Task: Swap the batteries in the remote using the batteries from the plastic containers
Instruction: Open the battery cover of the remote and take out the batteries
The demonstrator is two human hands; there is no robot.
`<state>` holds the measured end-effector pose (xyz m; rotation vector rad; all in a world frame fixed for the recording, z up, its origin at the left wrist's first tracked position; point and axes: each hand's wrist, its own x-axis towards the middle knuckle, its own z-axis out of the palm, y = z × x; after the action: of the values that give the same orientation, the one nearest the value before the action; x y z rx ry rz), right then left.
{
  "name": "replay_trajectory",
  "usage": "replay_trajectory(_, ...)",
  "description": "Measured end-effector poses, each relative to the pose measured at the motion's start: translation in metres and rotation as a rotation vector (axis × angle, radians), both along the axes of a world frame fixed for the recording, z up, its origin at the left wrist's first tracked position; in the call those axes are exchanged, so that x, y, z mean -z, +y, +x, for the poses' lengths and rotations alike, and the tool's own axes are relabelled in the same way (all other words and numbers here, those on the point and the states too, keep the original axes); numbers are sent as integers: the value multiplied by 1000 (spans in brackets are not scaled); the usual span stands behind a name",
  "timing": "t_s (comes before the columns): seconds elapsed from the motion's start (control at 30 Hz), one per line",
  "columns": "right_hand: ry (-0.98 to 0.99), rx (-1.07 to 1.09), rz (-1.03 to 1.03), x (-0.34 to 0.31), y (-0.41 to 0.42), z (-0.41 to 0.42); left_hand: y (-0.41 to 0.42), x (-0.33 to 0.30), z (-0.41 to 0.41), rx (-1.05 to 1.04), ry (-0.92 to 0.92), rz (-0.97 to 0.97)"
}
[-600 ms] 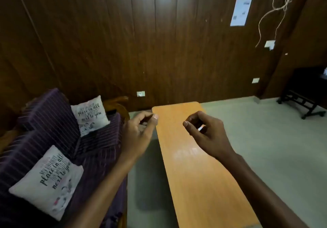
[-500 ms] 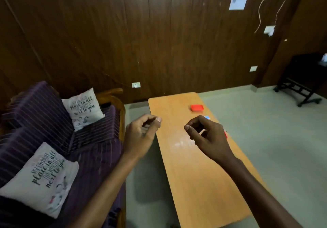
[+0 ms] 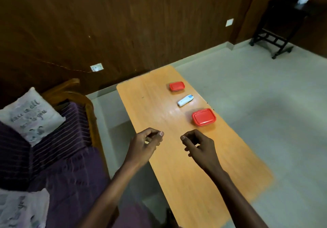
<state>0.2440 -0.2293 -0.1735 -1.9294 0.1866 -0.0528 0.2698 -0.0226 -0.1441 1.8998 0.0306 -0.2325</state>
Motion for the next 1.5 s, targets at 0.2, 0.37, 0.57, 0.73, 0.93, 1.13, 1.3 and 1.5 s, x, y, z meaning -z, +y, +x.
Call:
replay_trajectory(0.2, 101, 203, -5, 35, 5, 67, -4, 40, 107, 184, 109, -2)
replay_trajectory(0.37, 159, 423, 11, 57, 34, 127, 8, 62, 202, 395, 158, 33)
replay_trajectory(0.57, 229, 651, 53, 60, 76, 181, 20, 71, 295, 591, 224, 73)
replay_trajectory(0.73, 244, 798, 79, 76, 88, 199, 8, 92, 332, 763, 236, 133)
replay_trajectory(0.93, 282, 900, 42, 156, 78, 222, -13, 175, 355, 812, 241, 157)
replay_trajectory(1.13, 261, 935, -108, 286, 57, 257, -38, 305, 395, 888, 148, 113)
replay_trajectory(1.3, 177, 965, -320, 380, 49, 288, -57, 392, 441, 923, -8, 0)
replay_trajectory(1.5, -19, 1012, -487, 420, 70, 298, -47, 425, 464, 985, -176, -129)
